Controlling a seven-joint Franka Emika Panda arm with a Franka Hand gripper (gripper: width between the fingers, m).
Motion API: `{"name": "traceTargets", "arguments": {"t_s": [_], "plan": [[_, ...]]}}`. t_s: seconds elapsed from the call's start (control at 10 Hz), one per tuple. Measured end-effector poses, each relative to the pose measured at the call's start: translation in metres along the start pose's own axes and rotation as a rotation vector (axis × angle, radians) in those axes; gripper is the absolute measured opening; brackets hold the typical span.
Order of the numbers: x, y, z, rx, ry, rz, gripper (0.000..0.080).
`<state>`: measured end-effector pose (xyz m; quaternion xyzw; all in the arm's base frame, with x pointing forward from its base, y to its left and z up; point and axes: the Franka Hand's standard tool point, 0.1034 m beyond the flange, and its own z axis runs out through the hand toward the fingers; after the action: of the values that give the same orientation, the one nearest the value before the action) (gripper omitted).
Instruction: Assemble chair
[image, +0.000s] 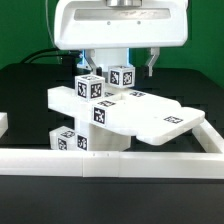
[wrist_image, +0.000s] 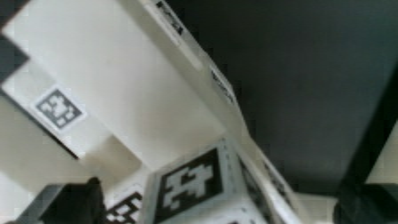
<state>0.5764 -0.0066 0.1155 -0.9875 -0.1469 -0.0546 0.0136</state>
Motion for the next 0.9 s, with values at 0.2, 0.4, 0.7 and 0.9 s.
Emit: {"name": "traceTargets", "arguments": {"t_s": [0.2,0.4,0.7,0.9], "plan": [[-0.0001,0.0008,-0.0001,-0.009,-0.005,-0.131,0.0607],[-0.0004,0.0015,-0.0001,-0.01,-0.005,-0.133,0.0439],[0.0002,0.0011,0.0003,-0.009,0.007,-0.02,0.0282],[0.0007,0.0002,0.0006,-0.006,0.03,0.264,0.0282]]}}
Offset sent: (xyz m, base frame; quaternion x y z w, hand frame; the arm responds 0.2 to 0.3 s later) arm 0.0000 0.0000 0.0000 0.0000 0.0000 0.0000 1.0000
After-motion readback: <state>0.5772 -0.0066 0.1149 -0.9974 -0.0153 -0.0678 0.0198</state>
